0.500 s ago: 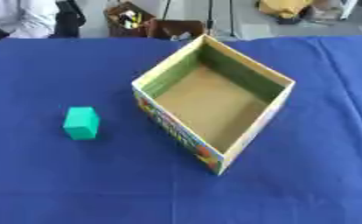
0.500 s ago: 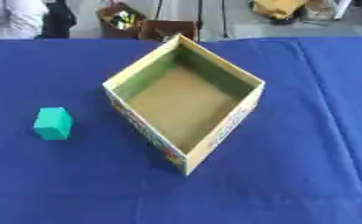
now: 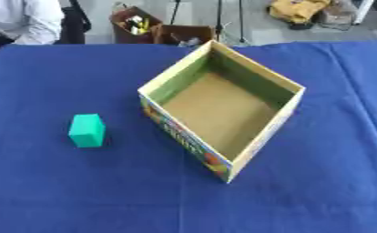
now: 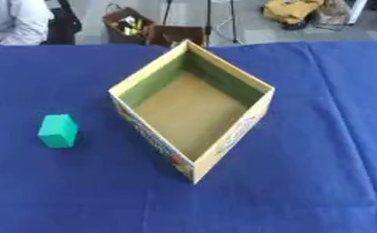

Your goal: Pick up objects on the table and place them in the box.

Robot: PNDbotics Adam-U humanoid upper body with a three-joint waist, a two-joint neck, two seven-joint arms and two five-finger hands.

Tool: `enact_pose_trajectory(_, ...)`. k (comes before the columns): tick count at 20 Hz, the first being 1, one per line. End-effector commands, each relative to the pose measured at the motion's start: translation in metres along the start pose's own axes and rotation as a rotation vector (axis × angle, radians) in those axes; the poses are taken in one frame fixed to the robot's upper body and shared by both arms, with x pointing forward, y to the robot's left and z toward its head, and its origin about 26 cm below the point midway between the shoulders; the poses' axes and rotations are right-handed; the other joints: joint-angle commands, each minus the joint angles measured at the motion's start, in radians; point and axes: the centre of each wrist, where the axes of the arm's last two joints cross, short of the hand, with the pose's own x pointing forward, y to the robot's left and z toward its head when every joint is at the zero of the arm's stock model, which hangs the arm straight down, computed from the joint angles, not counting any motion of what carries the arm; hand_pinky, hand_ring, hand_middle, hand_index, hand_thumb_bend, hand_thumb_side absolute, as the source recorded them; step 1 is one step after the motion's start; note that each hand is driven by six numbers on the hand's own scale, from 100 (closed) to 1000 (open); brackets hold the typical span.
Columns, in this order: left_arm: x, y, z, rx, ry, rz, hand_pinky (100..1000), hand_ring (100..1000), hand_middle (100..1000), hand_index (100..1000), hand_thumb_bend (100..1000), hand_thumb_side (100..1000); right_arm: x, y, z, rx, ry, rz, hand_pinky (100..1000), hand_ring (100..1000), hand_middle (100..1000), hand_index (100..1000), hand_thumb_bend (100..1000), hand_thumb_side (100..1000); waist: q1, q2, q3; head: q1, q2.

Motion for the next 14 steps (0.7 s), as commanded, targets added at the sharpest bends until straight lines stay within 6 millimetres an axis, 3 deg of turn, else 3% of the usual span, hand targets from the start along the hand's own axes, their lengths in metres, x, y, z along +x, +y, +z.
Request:
enact_pose_trajectory(1,0.006,0.01,-0.007,-0.014,-0.027,-0.054,563,554,736,841,590,1000,0.004,-0.006,-0.005,0.002,-0.022,0.009,922,902,742,858,100,834,0.001,-0.022,-0.001,-0.009,0.014)
enact_pose_trajectory(2,0.006,0.012,-0.008,-0.023,-0.028,-0.069,575,564,740,852,642,1000,0.004,-0.007,-0.005,0.002,-0.022,0.009,921,901,742,858,100,834,0.002,-0.025,0.0,-0.012,0.019)
enact_pose_trajectory(5,0.008,0.023,-0.014,-0.064,-0.053,-0.142,568,558,709,856,601,1000,0.004,-0.008,-0.005,0.004,-0.02,0.009,921,901,743,858,100,834,0.005,-0.033,0.002,-0.02,0.03)
enact_pose_trajectory(11,0.014,0.04,-0.026,-0.204,-0.08,-0.315,610,615,770,909,628,1000,0.004,-0.008,-0.005,0.012,-0.015,0.008,920,900,743,857,100,834,0.011,-0.043,0.002,-0.022,0.047)
enact_pose_trajectory(14,0.011,0.049,-0.034,-0.351,-0.064,-0.419,638,649,795,928,640,1000,0.004,-0.009,-0.005,0.018,-0.016,0.007,920,900,743,856,100,834,0.014,-0.048,-0.003,-0.018,0.075)
